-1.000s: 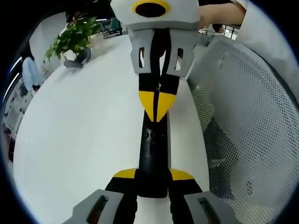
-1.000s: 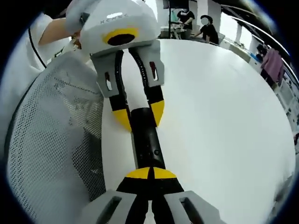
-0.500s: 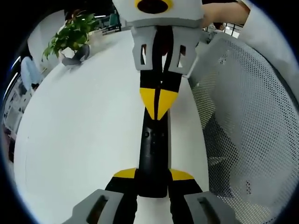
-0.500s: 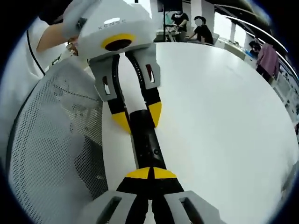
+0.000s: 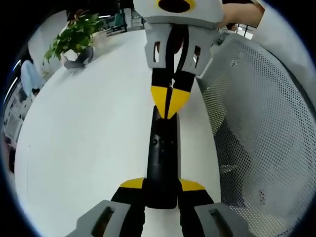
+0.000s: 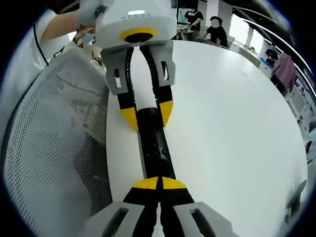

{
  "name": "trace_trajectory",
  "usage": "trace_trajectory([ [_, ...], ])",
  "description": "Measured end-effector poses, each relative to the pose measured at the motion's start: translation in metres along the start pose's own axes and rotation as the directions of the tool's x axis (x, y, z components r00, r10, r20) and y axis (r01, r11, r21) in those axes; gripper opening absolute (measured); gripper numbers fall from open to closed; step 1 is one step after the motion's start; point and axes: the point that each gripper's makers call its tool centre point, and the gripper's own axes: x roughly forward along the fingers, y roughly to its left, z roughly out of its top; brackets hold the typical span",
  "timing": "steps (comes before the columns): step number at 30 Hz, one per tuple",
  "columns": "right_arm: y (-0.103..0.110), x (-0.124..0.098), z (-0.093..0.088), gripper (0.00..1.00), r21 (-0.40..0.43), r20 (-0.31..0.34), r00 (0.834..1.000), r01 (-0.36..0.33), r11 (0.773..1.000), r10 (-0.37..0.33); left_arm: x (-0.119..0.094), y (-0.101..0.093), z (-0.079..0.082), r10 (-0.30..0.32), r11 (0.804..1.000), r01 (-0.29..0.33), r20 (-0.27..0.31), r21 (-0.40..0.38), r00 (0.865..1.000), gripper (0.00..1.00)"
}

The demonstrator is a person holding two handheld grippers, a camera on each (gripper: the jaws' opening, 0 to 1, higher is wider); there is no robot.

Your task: Press the specified remote control buttons in sequence, fully releasing each button before pressing the next.

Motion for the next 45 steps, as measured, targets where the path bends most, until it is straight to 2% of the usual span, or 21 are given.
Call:
trace_trajectory([
  [3,-0.002,0.004,0.001,0.0,-0.014,0.015,1.0,0.016,1.0,-0.015,0.0,0.0,0.0,-0.001,1.0,0.001,0.001,-0.005,1.0,0.24],
  [9,-0.004,0.004,0.0,0.0,0.009,0.024,1.0,0.016,1.0,-0.016,0.001,0.0,0.0,-0.001,1.0,0.001,-0.024,0.003,1.0,0.24],
  [12,-0.005,0.003,0.002,0.0,0.114,0.119,0.993,-0.006,0.993,-0.007,0.0,0.0,0.0,0.0,1.0,0.0,-0.018,0.001,1.0,0.24],
  [13,-0.005,0.003,0.002,0.0,0.123,0.131,0.991,-0.009,0.992,-0.007,0.0,0.0,0.0,0.001,1.0,-0.001,-0.015,-0.001,1.0,0.24],
  [15,-0.006,0.002,0.002,0.0,0.189,0.196,0.981,-0.023,0.982,-0.015,0.0,0.0,0.0,0.003,1.0,-0.003,-0.013,-0.001,1.0,0.24],
  [17,-0.007,0.002,0.001,0.0,0.212,0.232,0.973,-0.038,0.977,-0.012,0.001,0.0,0.0,0.004,1.0,-0.004,-0.013,-0.002,1.0,0.24],
  [19,-0.006,0.001,0.002,0.0,0.18,0.238,0.971,-0.038,0.983,-0.006,0.0,0.0,0.0,0.004,1.0,-0.004,-0.013,-0.002,1.0,0.24],
  [20,-0.005,0.002,0.003,0.0,0.112,0.226,0.974,-0.028,0.993,0.002,0.0,0.0,0.0,0.004,1.0,-0.004,-0.013,-0.001,1.0,0.24],
  [24,-0.004,0.005,0.005,0.0,0.017,0.182,0.983,-0.018,1.0,0.014,0.0,0.0,0.0,0.0,1.0,0.0,-0.017,0.003,1.0,0.24],
  [26,-0.003,0.008,0.008,0.0,-0.062,0.133,0.991,-0.014,0.998,0.022,0.0,0.0,0.0,-0.001,1.0,0.001,-0.016,0.002,1.0,0.24],
  [28,-0.002,0.009,0.008,0.0,-0.094,0.072,0.997,-0.019,0.995,0.026,0.0,-0.001,0.0,0.001,1.0,-0.001,-0.01,-0.001,1.0,0.24],
  [33,-0.001,0.011,0.01,0.0,-0.136,-0.05,0.998,-0.049,0.99,0.043,-0.001,-0.001,0.0,0.006,1.0,-0.005,0.017,-0.007,1.0,0.24],
  [36,-0.002,0.012,0.009,0.0,-0.066,-0.1,0.994,-0.048,0.997,0.041,0.0,0.0,0.0,0.003,1.0,-0.003,0.017,0.002,1.0,0.24],
  [38,-0.004,0.012,0.01,0.0,-0.083,-0.09,0.995,-0.059,0.995,0.052,0.0,-0.001,0.0,0.002,1.0,-0.002,0.017,0.006,1.0,0.24],
  [39,-0.001,0.01,0.01,0.0,-0.029,-0.07,0.995,-0.077,0.997,0.075,0.0,-0.001,0.0,0.0,1.0,0.0,0.02,0.005,1.0,0.24],
  [42,-0.002,0.008,0.01,0.0,0.008,-0.026,0.997,-0.077,0.997,0.077,0.0,0.0,0.0,0.0,1.0,0.0,0.021,0.004,1.0,0.24],
  [45,-0.002,0.007,0.013,0.0,0.061,0.072,0.996,-0.054,0.997,0.049,0.0,0.0,0.0,0.002,1.0,-0.002,0.011,-0.001,1.0,0.24],
])
